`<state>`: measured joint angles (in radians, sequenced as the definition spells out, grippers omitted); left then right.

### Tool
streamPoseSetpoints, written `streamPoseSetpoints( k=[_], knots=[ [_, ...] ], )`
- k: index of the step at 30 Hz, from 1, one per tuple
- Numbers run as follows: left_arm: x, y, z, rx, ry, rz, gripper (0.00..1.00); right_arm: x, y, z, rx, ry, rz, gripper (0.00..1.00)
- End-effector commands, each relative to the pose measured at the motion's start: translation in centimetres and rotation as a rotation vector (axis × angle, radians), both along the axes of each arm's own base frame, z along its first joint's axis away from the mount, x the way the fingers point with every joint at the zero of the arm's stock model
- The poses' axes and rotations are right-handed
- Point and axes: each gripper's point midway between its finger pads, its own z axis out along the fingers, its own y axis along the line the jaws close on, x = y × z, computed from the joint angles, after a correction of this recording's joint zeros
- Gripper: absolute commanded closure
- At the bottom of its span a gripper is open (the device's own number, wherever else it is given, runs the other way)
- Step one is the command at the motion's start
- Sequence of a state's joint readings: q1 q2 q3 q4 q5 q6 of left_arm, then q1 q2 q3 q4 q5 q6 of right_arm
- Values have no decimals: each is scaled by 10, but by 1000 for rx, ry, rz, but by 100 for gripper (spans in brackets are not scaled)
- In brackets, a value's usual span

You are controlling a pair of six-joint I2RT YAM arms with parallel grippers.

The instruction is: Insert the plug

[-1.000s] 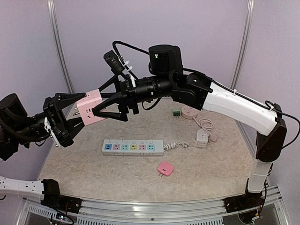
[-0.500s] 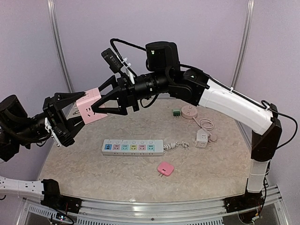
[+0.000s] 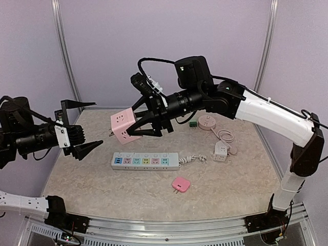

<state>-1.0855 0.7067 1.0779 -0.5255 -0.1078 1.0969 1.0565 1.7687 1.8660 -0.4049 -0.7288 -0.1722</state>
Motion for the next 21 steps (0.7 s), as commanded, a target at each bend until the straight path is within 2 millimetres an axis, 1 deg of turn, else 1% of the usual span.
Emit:
streamPoseSetpoints(
  k=[1,5,8,9,11,14,16,18,19,20,21],
  knots=[
    [1,29,-33,7,324,113,1,7,-36,14,25,-314,-70,100],
    [19,40,-38,15,440,210,1,22,-49,7,-58,-414,-150,100],
    [30,45,-33,-19,501,266,1,32,-54,-4,-148,-431,-192,100],
    [35,44,-34,-21,518,281,1,35,-55,-5,-168,-430,-204,100],
    [37,43,-36,-24,533,283,1,36,-56,-9,-191,-419,-206,100],
    [35,39,-37,-31,538,255,1,30,-54,-6,-167,-385,-185,100],
    [31,37,-36,-21,521,225,1,28,-53,2,-140,-356,-190,100],
    [28,37,-39,5,480,200,1,32,-51,16,-110,-313,-241,100],
    [28,37,-38,11,447,192,1,41,-49,27,-84,-271,-301,100],
    [27,38,-30,-2,395,185,1,52,-48,44,-42,-181,-376,100],
    [28,38,-28,-3,336,183,1,62,-47,60,-1,-58,-432,100]
  ],
)
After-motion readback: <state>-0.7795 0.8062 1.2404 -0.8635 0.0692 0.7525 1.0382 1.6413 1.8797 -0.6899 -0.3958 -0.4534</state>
